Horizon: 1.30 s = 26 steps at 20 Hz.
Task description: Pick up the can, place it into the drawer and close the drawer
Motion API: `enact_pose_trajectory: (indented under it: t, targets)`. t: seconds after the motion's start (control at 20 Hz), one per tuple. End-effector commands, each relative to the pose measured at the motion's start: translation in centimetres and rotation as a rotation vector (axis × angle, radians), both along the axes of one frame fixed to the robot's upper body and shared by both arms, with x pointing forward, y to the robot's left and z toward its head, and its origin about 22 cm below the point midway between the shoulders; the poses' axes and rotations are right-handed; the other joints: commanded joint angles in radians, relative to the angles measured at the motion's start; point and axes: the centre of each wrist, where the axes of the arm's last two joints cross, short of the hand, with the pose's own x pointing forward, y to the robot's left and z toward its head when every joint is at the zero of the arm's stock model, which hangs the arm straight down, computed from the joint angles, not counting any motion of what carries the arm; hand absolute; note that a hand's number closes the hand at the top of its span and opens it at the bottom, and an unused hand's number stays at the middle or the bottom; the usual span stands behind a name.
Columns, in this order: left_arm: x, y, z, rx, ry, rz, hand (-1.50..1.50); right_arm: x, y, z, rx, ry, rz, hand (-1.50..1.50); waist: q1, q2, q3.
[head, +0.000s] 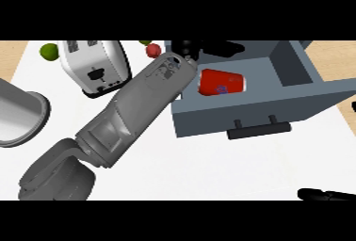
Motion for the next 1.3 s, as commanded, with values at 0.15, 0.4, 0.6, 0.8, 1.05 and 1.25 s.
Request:
enact_pose_trajectory:
  t: [0.15, 0.4, 0.6, 0.8, 1.05, 1.25]
  targets:
    - [-0.1, -0.5, 1.2, -0.059, -0.002, -0.016, -1.5, -0.7, 0.1, 0.8, -0.224, -0.073, 0.017, -1.5, 0.018, -0.005, 0.0]
    - [-0.7, -1.2, 1.6, -0.144, 0.001, -0.001, -1.5, -0.1, 0.8, 1.7, -0.356, -0.123, 0.012, -1.5, 0.024, -0.008, 0.0]
    - [-0.6, -1.1, 1.6, -0.131, -0.018, -0.02, -1.5, 0.8, 2.4, 2.6, -0.498, -0.143, -0.037, -1.5, 0.067, -0.012, -0.002]
    - [-0.9, -1.7, 2.4, -0.132, -0.034, -0.006, -1.5, 2.5, 3.1, 2.3, -0.667, -0.117, -0.078, -1.5, 0.084, -0.016, -0.002]
    - [-1.5, -2.6, 3.1, -0.141, -0.027, -0.008, -1.5, 3.4, 6.4, -0.8, -0.837, -0.089, -0.047, -1.5, 0.098, -0.022, -0.001]
    - [-0.8, -1.5, 3.7, -0.14, -0.009, -0.03, -1.5, 5.7, 5.6, -3.7, -0.947, -0.019, -0.108, -1.5, 0.135, -0.029, -0.002]
